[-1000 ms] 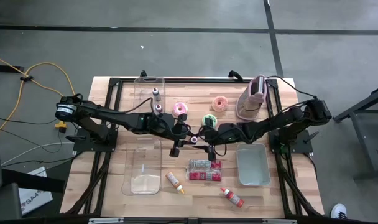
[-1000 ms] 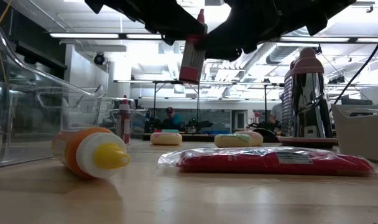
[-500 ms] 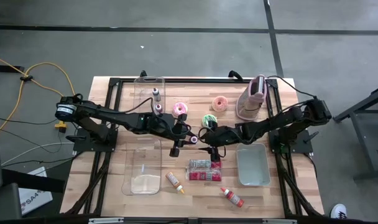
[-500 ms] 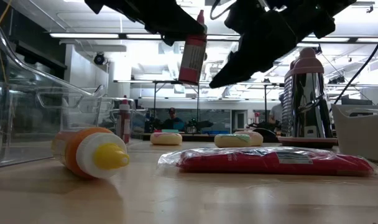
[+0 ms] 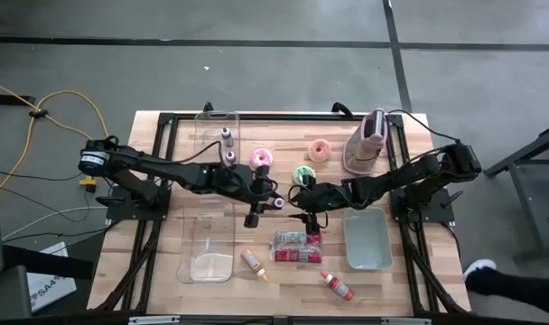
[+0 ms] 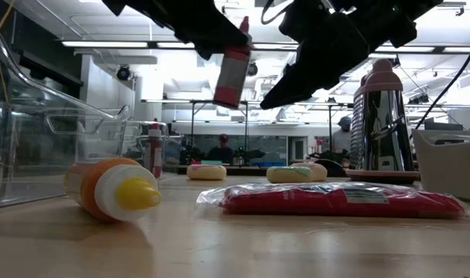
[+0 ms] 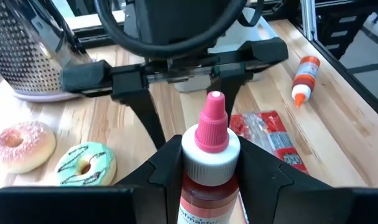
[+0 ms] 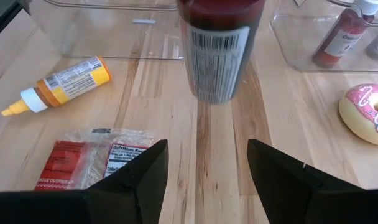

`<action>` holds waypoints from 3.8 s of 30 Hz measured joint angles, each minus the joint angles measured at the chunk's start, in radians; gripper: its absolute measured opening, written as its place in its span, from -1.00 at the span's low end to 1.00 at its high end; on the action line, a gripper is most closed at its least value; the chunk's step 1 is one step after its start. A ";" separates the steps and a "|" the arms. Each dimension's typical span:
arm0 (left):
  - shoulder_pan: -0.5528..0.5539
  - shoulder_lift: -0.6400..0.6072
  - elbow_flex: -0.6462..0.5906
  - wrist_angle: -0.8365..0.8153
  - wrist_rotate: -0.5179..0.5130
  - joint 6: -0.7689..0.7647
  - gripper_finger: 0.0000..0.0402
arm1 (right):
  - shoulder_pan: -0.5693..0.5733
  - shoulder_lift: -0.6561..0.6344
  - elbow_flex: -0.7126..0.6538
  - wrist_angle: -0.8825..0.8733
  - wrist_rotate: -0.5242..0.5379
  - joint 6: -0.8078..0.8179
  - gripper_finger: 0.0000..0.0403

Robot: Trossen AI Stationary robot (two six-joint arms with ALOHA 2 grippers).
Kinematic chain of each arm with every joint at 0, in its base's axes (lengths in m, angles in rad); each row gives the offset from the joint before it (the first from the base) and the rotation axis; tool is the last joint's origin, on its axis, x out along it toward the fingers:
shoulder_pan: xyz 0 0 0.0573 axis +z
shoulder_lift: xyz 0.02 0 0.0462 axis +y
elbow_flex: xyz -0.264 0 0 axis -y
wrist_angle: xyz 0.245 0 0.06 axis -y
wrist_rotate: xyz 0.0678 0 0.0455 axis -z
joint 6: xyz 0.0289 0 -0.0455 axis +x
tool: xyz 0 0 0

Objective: Pick & Place Food Item
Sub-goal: Put the pink food coloring bottle into the top transparent bin

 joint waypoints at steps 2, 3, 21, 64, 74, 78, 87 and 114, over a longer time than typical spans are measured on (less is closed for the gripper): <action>0.000 -0.027 0.000 -0.041 0.000 -0.001 -0.43 | 0.000 0.000 0.000 0.000 0.000 0.000 0.03; 0.000 -0.044 0.000 -0.056 0.000 -0.004 -0.43 | 0.000 0.000 0.000 0.001 0.000 0.000 0.03; 0.000 -0.154 0.000 -0.177 -0.009 -0.031 -0.38 | 0.000 0.000 0.000 0.009 0.000 0.000 0.03; 0.618 -0.672 -0.344 -0.267 -0.105 -0.161 -0.37 | 0.000 0.000 0.000 0.016 0.000 0.000 0.03; 0.734 -0.662 -0.409 -0.268 -0.179 -0.231 -0.37 | 0.000 0.000 0.000 0.016 0.000 0.000 0.03; 0.778 -0.662 -0.502 -0.138 -0.196 -0.237 -0.37 | 0.000 0.000 0.000 0.016 0.000 0.000 0.03; 0.813 -0.657 -0.686 0.097 -0.197 -0.239 -0.37 | 0.000 0.000 0.000 0.016 0.000 0.000 0.03; 0.744 -0.393 -0.706 0.289 -0.210 -0.271 -0.33 | 0.000 0.000 0.000 0.016 0.000 0.000 0.03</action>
